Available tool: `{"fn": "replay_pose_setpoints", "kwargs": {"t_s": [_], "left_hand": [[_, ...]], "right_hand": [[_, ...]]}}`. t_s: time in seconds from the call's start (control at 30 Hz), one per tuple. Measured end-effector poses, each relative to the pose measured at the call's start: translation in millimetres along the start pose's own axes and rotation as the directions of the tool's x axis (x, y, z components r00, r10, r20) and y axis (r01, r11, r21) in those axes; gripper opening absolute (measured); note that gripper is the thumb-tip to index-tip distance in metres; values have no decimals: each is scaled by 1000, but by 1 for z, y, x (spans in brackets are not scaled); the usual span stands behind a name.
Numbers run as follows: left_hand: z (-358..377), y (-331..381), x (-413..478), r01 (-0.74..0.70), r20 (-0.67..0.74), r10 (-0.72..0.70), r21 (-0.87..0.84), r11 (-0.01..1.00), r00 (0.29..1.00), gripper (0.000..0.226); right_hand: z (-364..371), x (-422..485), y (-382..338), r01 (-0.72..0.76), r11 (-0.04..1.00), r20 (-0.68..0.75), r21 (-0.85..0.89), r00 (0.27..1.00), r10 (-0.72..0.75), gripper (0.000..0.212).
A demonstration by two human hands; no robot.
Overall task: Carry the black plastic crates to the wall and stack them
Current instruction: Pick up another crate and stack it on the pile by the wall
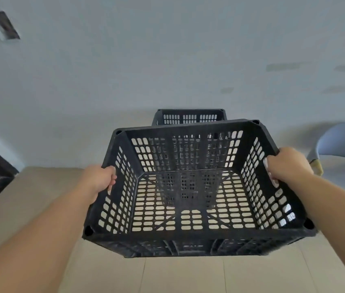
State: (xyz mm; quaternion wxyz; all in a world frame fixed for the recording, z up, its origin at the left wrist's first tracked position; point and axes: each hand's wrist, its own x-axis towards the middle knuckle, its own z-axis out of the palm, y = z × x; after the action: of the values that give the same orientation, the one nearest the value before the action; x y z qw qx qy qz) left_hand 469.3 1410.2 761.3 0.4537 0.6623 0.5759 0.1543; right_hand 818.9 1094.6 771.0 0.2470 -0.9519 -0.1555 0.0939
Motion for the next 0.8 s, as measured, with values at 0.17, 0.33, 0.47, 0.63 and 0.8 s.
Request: {"fn": "replay_pose_setpoints", "kwargs": {"t_s": [0.17,0.33,0.47,0.63,0.8], "left_hand": [[9,74,75,-57,-14,58,80,995,998,28],[32,141,131,-87,-84,96,104,991,992,31],[48,184,169,-104,-99,112,85,991,989,32],[65,220,222,-91,-109,98,61,994,989,29],[79,252,283,-91,-77,98,83,992,992,28]], "right_hand": [[-6,70,-40,-21,1000,-35,13,999,22,14],[-14,151,-71,-7,997,-53,77,999,11,11],[-22,212,-96,3,998,-71,67,997,2,7],[-26,277,-126,8,999,-64,33,998,-6,9],[-20,329,-153,-9,1000,-72,1,997,9,10]]}}
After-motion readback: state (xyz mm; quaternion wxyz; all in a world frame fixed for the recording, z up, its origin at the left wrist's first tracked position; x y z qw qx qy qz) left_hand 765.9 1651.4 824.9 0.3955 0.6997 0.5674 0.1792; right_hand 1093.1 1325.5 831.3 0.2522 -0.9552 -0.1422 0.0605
